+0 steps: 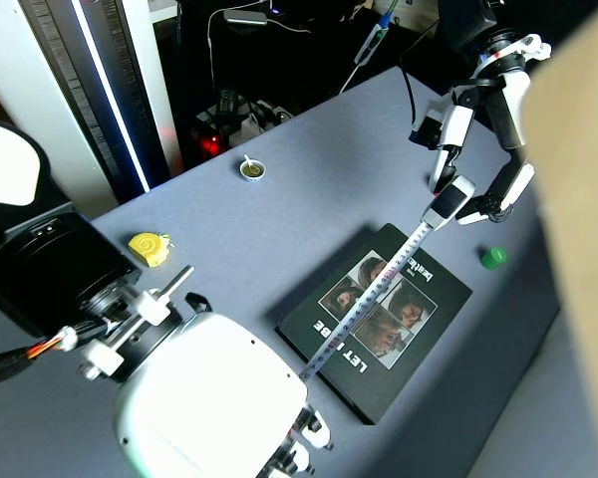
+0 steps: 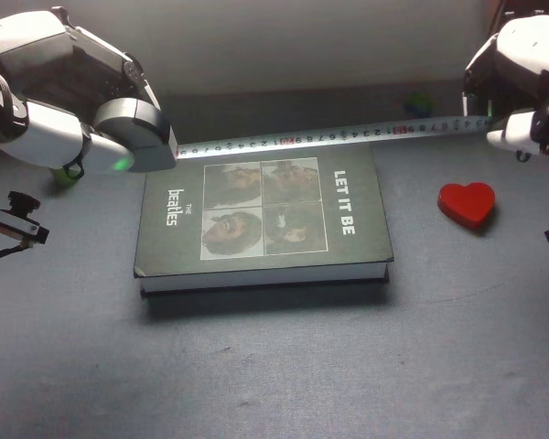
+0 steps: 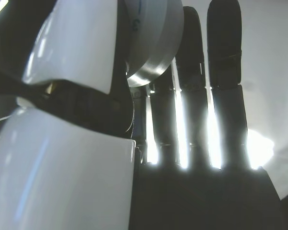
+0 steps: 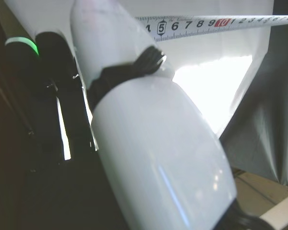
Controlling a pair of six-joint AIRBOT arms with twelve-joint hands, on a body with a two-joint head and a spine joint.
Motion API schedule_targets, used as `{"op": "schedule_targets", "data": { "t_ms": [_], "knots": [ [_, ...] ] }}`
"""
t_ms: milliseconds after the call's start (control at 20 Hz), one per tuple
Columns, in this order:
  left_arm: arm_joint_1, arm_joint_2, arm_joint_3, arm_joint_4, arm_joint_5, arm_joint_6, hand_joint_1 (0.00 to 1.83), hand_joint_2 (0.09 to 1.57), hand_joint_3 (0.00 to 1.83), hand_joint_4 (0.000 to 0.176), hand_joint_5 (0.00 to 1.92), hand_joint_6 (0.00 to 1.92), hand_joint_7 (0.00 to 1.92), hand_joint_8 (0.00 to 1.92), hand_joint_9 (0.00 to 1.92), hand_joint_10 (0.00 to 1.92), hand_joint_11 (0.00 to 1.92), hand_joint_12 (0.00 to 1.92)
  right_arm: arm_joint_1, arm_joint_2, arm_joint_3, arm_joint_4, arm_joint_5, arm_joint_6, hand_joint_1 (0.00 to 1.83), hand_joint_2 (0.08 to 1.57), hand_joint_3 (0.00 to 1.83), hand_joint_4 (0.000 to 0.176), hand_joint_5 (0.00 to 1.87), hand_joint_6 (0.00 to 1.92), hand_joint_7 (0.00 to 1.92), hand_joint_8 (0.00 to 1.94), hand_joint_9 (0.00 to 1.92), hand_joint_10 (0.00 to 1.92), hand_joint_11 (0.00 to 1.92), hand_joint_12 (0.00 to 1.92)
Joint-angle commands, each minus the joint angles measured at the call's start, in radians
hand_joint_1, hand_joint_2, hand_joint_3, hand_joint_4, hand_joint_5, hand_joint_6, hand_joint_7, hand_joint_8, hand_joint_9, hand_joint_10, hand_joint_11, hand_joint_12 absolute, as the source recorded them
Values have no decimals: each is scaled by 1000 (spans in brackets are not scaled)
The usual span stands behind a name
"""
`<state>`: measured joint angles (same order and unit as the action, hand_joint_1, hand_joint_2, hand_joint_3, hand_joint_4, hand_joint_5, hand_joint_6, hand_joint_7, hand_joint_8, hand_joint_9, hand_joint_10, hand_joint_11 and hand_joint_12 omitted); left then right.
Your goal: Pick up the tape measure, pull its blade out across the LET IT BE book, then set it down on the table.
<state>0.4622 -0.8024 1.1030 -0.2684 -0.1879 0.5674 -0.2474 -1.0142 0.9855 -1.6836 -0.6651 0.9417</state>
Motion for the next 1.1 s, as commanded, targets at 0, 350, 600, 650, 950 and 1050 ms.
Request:
{"op": "schedule_targets", "data": {
  "t_ms": [0,350,600,650,950,1050],
  "knots": [
    [-9,10,9,6,-104,7,1379,1092,0,0,911,1058,1140,650,934,1136,884,824,1,23,17,-63,-99,-19,1354,1173,0,0,787,1196,939,1089,760,1418,618,1496],
    [-9,10,9,6,-106,7,1379,1093,0,0,911,1061,1148,646,919,1144,883,823,-2,27,22,-72,-98,-15,1354,1174,0,0,773,1189,938,1092,767,1422,619,1494],
    [-8,10,9,6,-106,7,1378,1094,0,0,912,1061,1138,651,927,1143,880,821,-7,20,15,-86,-101,-11,1355,1174,1,0,765,1181,943,1093,770,1426,632,1486],
    [-8,10,9,6,-106,7,1379,1093,0,0,912,1061,1138,651,927,1143,880,820,-7,18,15,-86,-100,-10,1355,1175,1,0,765,1182,943,1094,768,1428,627,1485],
    [-5,10,8,6,-106,7,1490,1088,0,0,908,1004,1131,614,947,1000,817,1499,-23,-2,7,-97,-119,11,1354,1177,1,0,757,1184,959,1099,744,1433,621,1493],
    [-2,10,10,6,-106,7,1490,1088,0,0,907,1004,1129,617,944,1001,820,1498,-23,-2,6,-101,-120,11,1354,1177,0,0,759,1189,956,1098,746,1434,620,1496]
  ]
}}
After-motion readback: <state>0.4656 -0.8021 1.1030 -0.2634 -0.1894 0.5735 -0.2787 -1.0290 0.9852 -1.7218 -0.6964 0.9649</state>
